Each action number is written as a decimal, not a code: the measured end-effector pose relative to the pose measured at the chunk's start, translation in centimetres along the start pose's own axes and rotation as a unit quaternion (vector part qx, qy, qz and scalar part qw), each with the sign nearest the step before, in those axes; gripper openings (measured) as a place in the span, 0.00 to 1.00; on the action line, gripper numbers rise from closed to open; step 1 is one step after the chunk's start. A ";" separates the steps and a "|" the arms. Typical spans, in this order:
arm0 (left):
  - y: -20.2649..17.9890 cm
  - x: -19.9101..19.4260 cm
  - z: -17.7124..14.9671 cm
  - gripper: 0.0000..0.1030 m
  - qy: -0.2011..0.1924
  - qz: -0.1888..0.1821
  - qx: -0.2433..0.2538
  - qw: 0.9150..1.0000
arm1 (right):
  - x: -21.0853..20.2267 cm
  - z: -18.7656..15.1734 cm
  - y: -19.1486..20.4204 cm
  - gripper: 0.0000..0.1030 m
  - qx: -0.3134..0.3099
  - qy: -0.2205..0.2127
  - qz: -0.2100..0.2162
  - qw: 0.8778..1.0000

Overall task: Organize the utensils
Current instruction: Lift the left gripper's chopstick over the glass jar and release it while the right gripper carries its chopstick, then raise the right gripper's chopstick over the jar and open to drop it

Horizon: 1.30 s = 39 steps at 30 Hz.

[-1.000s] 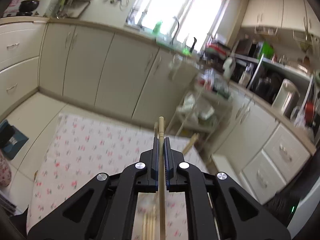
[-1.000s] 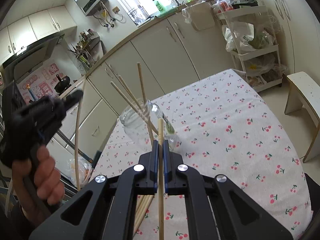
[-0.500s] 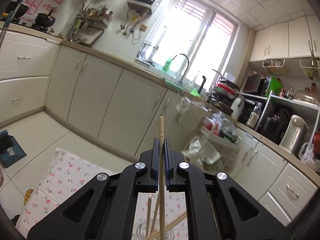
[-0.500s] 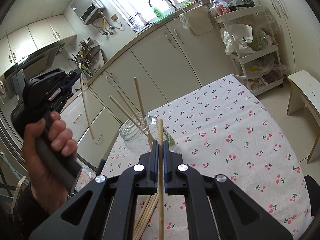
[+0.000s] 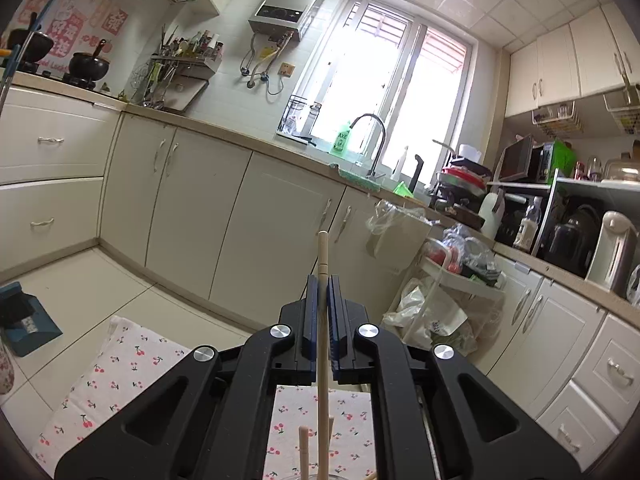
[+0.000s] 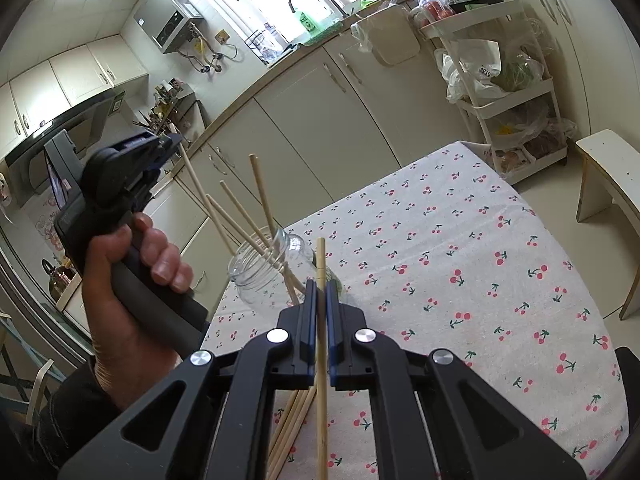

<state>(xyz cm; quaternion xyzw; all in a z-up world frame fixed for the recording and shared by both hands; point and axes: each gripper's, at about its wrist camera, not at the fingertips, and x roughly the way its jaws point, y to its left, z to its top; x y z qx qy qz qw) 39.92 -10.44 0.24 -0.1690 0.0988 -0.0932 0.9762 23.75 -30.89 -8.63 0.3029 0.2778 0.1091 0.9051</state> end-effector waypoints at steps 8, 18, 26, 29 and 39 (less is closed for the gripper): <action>-0.3 0.1 -2.6 0.05 0.016 0.007 0.032 0.999 | 0.1 0.4 -0.2 0.05 0.005 -0.003 0.003 1.000; 0.0 -1.4 -5.7 0.05 0.051 0.010 0.069 0.996 | -0.4 0.8 1.0 0.05 0.002 -0.014 0.010 1.000; 0.2 -2.8 -4.9 0.05 0.064 0.007 0.085 0.994 | -1.0 1.7 2.8 0.05 -0.006 -0.031 0.022 0.999; 0.3 -3.3 -4.3 0.05 0.065 0.008 0.085 0.994 | -1.3 2.0 3.5 0.05 -0.010 -0.036 0.027 0.999; 2.2 -6.2 -4.4 0.51 0.111 0.021 0.065 0.991 | -1.6 4.9 6.0 0.05 -0.025 -0.088 0.045 0.995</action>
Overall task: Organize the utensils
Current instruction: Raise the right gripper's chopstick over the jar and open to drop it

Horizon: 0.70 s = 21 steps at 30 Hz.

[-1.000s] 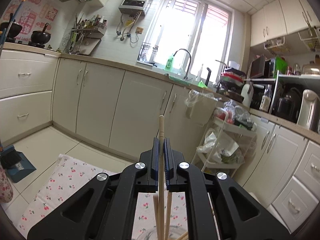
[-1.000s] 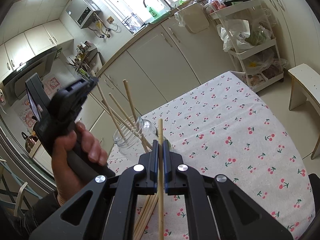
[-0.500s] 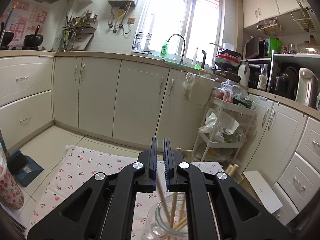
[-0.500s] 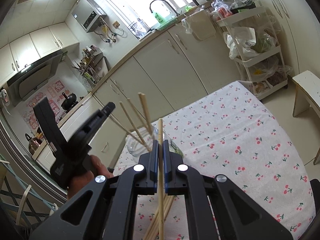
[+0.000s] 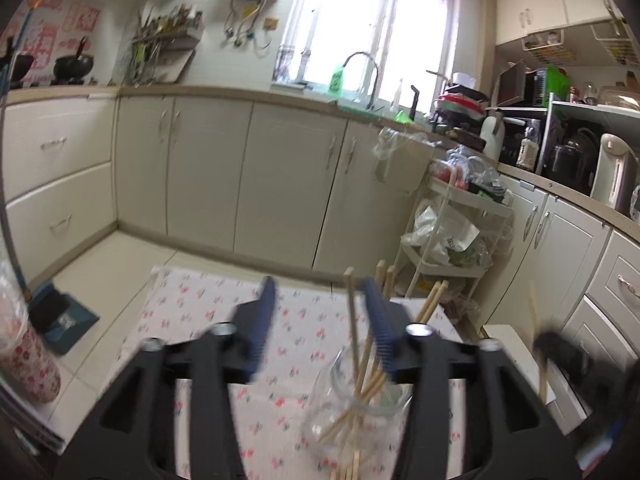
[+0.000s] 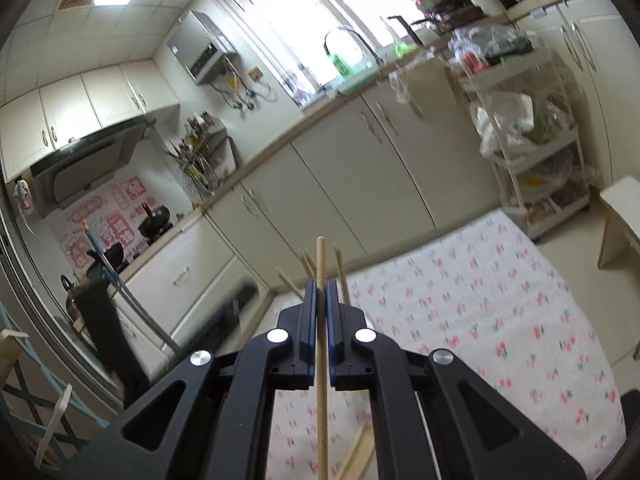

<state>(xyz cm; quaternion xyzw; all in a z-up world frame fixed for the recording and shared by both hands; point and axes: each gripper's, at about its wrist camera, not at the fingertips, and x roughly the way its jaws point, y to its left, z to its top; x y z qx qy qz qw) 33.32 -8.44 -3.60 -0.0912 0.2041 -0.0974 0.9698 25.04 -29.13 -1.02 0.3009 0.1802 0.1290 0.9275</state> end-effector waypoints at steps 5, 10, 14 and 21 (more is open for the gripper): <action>3.2 -1.1 -3.3 0.69 0.047 0.023 -0.033 0.998 | 1.7 1.9 1.7 0.05 -0.019 -0.043 0.014 0.999; 6.5 -0.7 -6.8 0.72 0.098 0.046 -0.055 0.993 | 4.1 3.4 3.3 0.05 -0.048 -0.079 0.020 0.996; 7.9 -0.4 -8.1 0.73 0.118 0.053 -0.074 0.989 | 6.2 4.3 3.8 0.05 -0.064 -0.102 0.016 0.993; 7.8 -0.2 -8.1 0.77 0.127 0.043 -0.078 0.988 | 9.6 4.4 4.0 0.05 -0.084 -0.135 -0.012 0.987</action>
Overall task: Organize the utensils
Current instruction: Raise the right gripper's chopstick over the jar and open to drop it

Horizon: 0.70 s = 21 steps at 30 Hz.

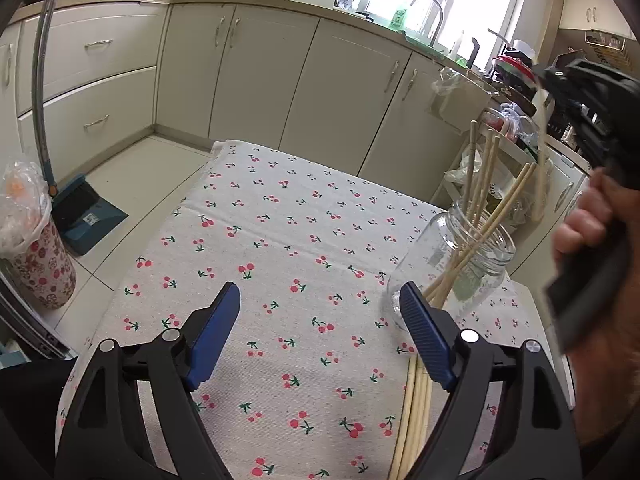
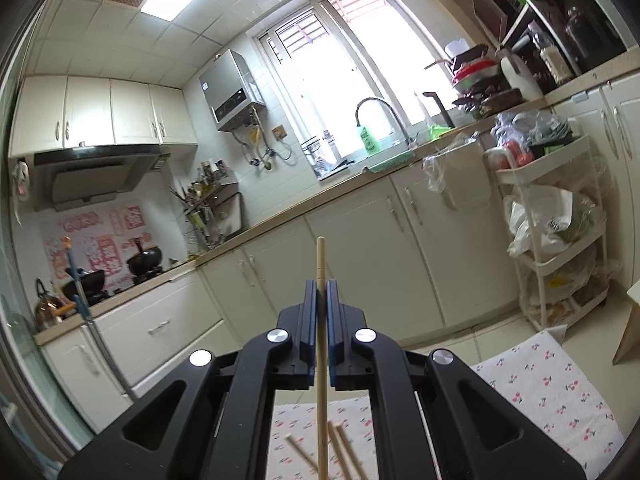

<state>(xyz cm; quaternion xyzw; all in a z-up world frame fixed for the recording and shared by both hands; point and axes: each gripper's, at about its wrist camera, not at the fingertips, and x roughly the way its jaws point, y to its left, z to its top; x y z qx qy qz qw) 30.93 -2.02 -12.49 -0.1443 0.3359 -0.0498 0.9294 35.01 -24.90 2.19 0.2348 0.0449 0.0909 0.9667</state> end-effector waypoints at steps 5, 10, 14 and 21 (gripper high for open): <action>0.1 0.1 0.4 0.78 0.004 -0.001 -0.007 1.000 | 1.1 -2.2 0.6 0.05 -0.026 0.009 -0.034 0.999; 0.6 0.1 0.7 0.79 0.005 0.002 -0.014 1.000 | 0.9 -4.0 1.0 0.05 -0.055 0.009 -0.044 0.997; 0.7 0.0 0.6 0.79 0.006 0.003 -0.014 1.000 | 0.7 -4.5 1.3 0.05 -0.067 0.009 -0.041 0.997; 0.6 -0.2 0.4 0.79 0.009 0.004 -0.014 1.000 | -1.2 -5.8 1.7 0.05 -0.102 0.016 -0.045 0.994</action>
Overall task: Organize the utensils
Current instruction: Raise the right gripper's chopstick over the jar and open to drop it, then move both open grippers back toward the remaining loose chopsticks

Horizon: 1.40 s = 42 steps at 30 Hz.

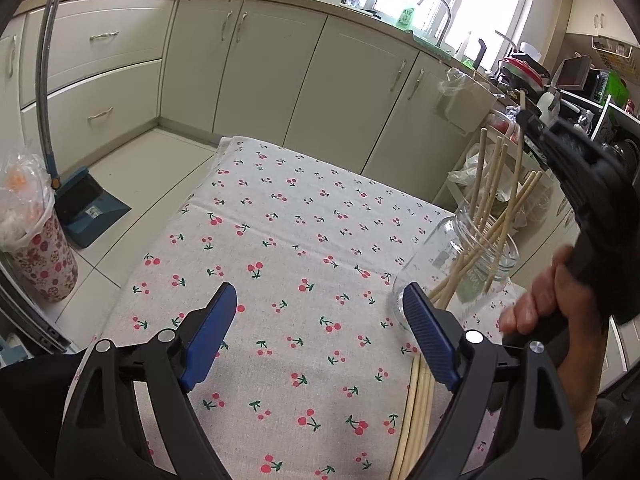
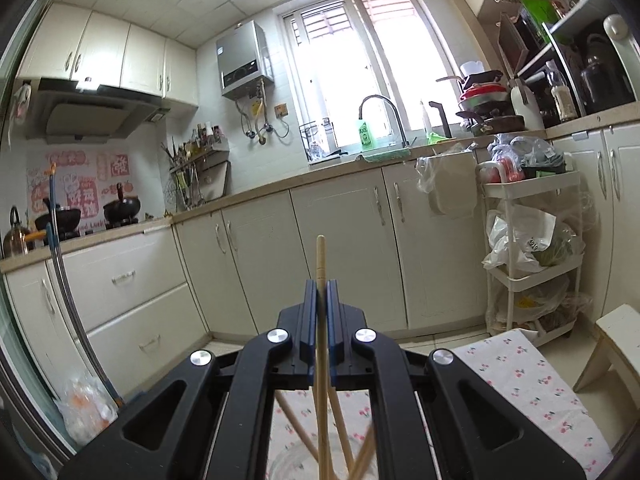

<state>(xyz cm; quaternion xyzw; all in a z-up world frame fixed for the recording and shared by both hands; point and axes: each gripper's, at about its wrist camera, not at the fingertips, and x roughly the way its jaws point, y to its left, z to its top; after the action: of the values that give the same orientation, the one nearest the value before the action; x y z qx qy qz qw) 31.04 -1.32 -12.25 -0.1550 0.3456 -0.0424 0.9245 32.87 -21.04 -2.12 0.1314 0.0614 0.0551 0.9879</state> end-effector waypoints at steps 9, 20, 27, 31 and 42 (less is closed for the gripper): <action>-0.8 -1.5 -0.1 0.80 -0.001 -0.004 0.012 1.000 | -3.8 -1.5 0.2 0.38 -0.040 0.049 0.014 0.998; -1.3 -3.4 -1.8 0.82 0.031 0.012 0.043 0.999 | -9.2 -7.4 -0.9 0.57 -0.020 0.242 -0.016 0.970; -1.2 -5.0 -3.4 0.83 0.045 0.023 0.064 0.997 | -8.1 -12.9 1.4 0.63 -0.075 0.352 -0.023 0.933; -0.5 -5.6 -4.0 0.83 0.054 0.027 0.064 0.996 | -8.3 -14.2 2.3 0.65 -0.106 0.374 -0.023 0.921; -3.9 -3.1 -5.4 0.84 0.094 0.020 0.127 0.987 | -9.0 -11.6 -4.4 0.65 -0.046 0.392 -0.017 0.919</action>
<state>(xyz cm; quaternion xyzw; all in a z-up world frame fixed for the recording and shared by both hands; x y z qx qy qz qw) 25.25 -5.82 -12.92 -0.0247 0.4256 -0.0814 0.9009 22.79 -23.43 -13.40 0.0525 0.4431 0.0879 0.8906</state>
